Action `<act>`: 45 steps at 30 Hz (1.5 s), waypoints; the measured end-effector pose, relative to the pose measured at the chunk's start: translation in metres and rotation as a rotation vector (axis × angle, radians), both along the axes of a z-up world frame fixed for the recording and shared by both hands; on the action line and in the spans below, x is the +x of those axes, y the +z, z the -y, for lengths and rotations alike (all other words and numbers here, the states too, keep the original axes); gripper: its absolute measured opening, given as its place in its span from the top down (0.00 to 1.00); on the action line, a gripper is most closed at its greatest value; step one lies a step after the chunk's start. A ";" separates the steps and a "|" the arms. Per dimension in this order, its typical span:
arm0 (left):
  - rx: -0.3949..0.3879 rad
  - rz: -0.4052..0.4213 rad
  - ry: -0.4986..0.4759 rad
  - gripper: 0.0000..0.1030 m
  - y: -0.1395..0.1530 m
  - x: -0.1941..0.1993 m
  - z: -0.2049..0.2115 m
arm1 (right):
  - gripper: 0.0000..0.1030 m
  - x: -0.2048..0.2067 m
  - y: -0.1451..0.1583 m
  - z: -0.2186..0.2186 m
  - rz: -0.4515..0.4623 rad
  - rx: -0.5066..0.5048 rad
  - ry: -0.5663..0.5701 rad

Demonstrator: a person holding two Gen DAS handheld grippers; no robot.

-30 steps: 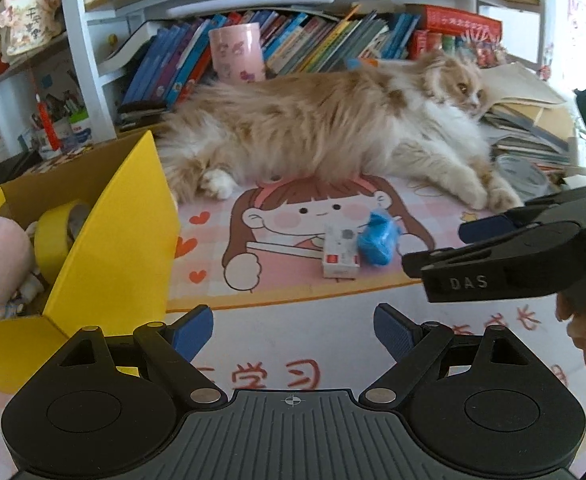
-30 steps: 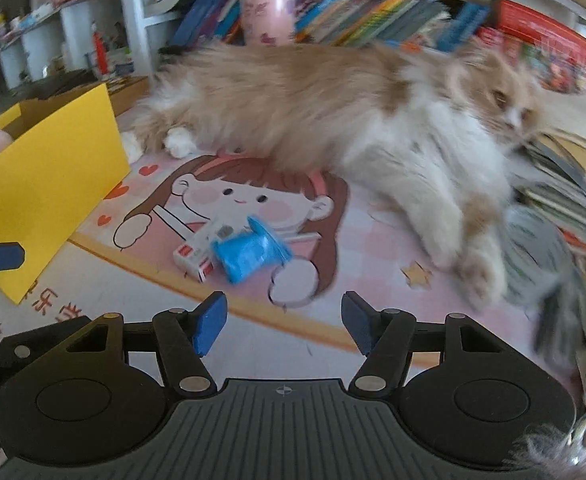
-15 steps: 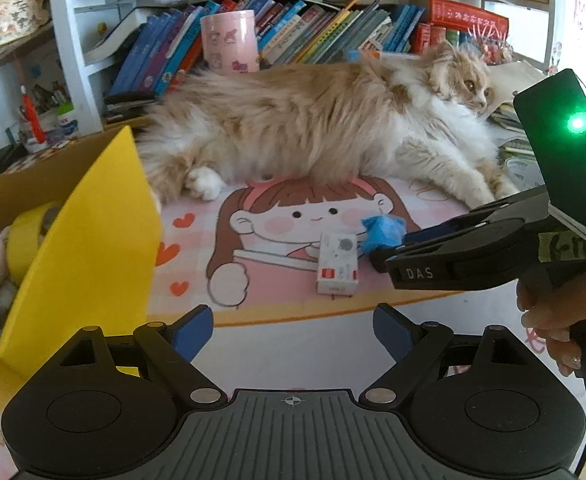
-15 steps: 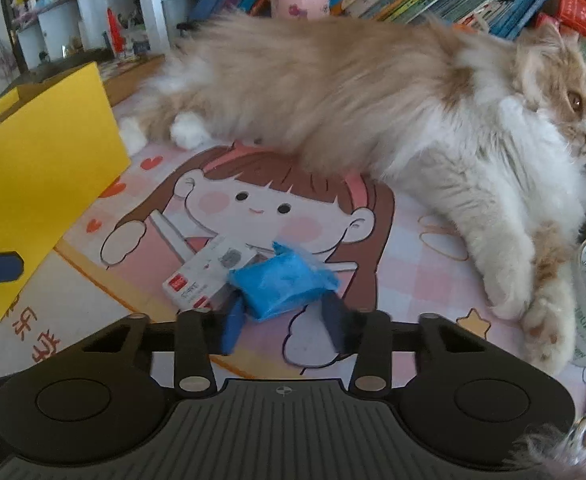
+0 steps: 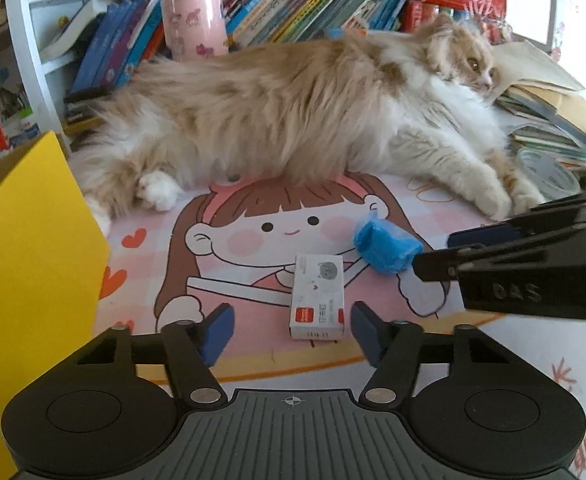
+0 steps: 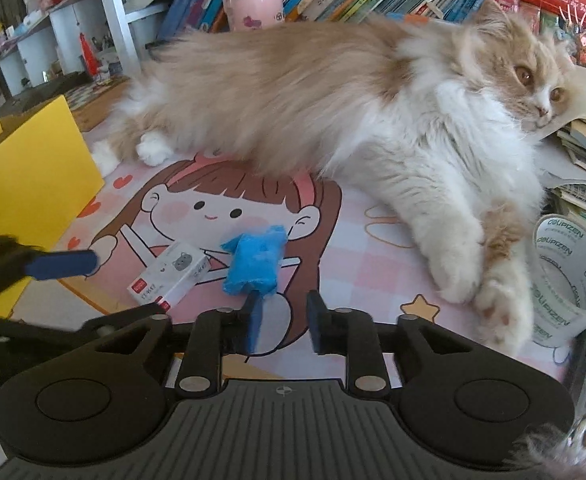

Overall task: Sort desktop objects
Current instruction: 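Grasp the blue wrapped item with the right tool while the left tool grasps the white card box, then carry the blue item in the right tool while the left tool carries the card box toward the yellow box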

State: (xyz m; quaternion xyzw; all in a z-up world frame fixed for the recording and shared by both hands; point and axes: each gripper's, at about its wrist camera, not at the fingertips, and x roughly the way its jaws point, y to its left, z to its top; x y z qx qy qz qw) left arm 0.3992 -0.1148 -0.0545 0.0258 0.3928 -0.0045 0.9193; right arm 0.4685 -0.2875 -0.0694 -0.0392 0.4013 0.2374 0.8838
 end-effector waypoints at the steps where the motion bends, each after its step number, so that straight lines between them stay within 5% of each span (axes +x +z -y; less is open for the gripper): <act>1: -0.007 -0.003 0.000 0.44 -0.001 0.003 0.000 | 0.66 0.000 0.002 0.001 0.004 0.005 0.003; 9: -0.014 0.000 -0.052 0.71 -0.006 0.010 0.002 | 0.61 0.007 0.006 -0.013 0.020 0.005 0.040; 21: -0.072 0.006 0.060 0.72 0.012 -0.016 -0.025 | 0.63 0.022 -0.008 -0.034 -0.008 -0.059 0.049; 25: -0.092 0.039 0.075 0.72 0.025 -0.029 -0.028 | 0.72 0.019 -0.008 -0.036 0.014 -0.088 0.059; 45: -0.093 0.149 0.049 0.72 0.068 -0.098 -0.021 | 0.73 -0.057 0.033 -0.002 0.069 0.040 0.002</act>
